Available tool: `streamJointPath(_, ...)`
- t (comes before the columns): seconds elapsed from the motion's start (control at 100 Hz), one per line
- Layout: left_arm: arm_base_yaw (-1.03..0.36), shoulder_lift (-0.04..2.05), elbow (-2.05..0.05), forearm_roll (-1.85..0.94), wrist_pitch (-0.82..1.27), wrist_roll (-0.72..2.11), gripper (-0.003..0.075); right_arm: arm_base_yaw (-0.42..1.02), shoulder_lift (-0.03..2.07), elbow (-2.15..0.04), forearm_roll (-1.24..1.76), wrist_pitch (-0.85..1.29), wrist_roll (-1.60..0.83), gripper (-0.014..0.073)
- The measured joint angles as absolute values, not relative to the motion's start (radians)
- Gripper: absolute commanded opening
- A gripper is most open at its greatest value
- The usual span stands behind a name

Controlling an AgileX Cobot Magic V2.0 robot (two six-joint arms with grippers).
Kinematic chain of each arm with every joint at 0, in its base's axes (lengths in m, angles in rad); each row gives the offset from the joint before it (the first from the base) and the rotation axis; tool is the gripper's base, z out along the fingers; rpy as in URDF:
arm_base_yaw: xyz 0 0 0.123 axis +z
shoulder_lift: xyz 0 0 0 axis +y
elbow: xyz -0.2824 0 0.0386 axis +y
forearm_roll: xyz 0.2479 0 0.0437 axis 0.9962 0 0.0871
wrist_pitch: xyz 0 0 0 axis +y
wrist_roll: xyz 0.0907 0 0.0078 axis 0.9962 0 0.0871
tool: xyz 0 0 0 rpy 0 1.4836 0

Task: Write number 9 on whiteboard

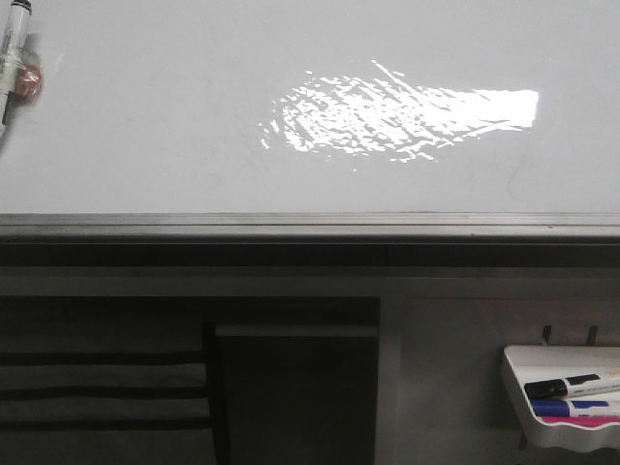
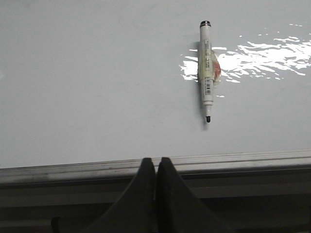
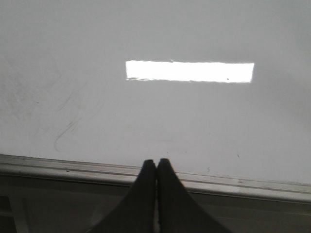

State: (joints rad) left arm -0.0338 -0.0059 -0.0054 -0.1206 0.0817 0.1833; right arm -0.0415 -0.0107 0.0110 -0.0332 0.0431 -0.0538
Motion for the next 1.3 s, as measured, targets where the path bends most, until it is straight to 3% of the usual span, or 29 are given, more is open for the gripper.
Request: streamJointPath(1.3, -0.034, -0.006, -0.005, -0.225, 0.045, 0.181, -0.0020, -0.041, -0.011, 0.011, -0.033, 0.000, -0.056, -0.0072)
